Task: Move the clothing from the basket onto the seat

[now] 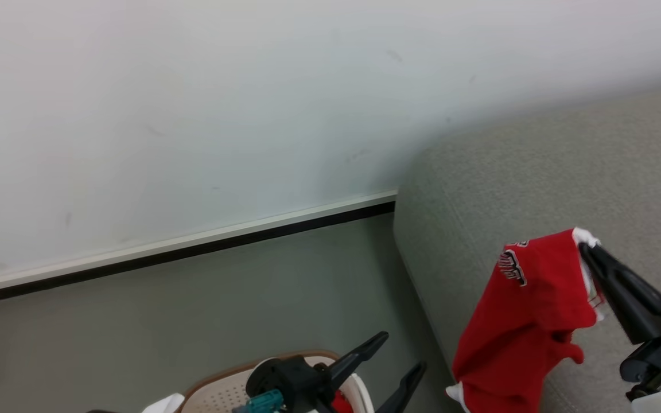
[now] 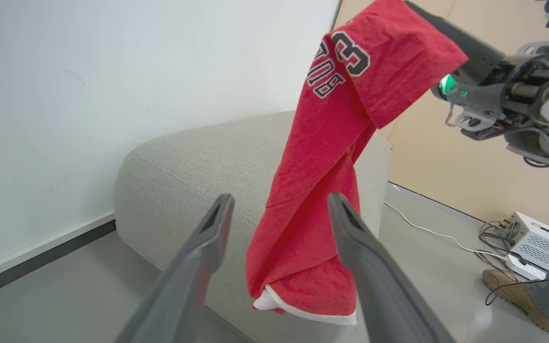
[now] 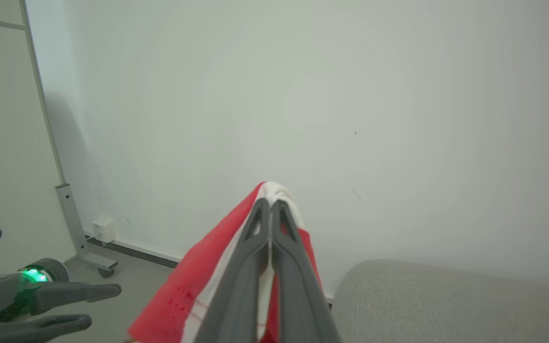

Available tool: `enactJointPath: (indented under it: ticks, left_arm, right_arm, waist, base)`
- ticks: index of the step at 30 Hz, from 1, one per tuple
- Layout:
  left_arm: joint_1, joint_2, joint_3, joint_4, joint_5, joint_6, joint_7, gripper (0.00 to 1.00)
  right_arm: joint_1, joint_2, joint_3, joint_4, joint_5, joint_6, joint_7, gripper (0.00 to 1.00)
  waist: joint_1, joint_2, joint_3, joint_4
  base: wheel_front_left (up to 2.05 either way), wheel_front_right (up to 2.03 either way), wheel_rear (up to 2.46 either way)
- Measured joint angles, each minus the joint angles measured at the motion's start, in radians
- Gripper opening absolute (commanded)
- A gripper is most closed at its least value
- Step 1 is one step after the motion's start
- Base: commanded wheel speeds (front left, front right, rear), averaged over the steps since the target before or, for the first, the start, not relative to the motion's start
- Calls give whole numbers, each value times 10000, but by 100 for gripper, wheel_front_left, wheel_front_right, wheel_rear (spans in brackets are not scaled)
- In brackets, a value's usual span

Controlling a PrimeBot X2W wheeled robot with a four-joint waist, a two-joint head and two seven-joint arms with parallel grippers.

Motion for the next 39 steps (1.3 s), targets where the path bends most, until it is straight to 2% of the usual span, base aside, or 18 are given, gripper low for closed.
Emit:
enactJointPath:
  ticks: [6, 13, 21, 30, 34, 39]
  left_arm:
    - [-12, -111, 44, 4, 178, -107, 0, 100]
    - [-74, -146, -59, 31, 263, -155, 0, 100]
    - [-638, 86, -249, 38, 487, -184, 40, 100]
    - [-2647, 606, -174, -230, 813, -196, 552, 100]
    - [-3689, 777, -40, -324, 876, -196, 729, 100]
    - [-4953, 871, 198, -316, 1035, -196, 809, 100]
  right_arm:
    - [-50, -324, -443, -125, -38, 0, 0, 0]
    - [-34, -301, -857, -265, -209, 0, 0, 0]
    - [-790, 301, -1570, 25, -809, 0, -17, 0]
    - [-3313, 788, -3490, 1559, -1179, 0, 71, 0]
    - [-4857, 725, -4443, 2502, -1158, 0, 410, 0]
    - [-6921, 418, -5081, 3881, -1275, 0, 932, 0]
  waist:
    - [0, 0, 139, -621]
    - [0, 0, 302, -1057]
    - [0, 0, 995, -1044]
    - [1, 0, 2843, -627]
    - [3, 0, 3807, -318]
    - [3, 0, 4913, 134]
  base:
    - [0, 0, 0]
    - [0, 0, 0]
    - [0, 0, 0]
    - [0, 0, 0]
    - [0, 0, 0]
    - [0, 0, 0]
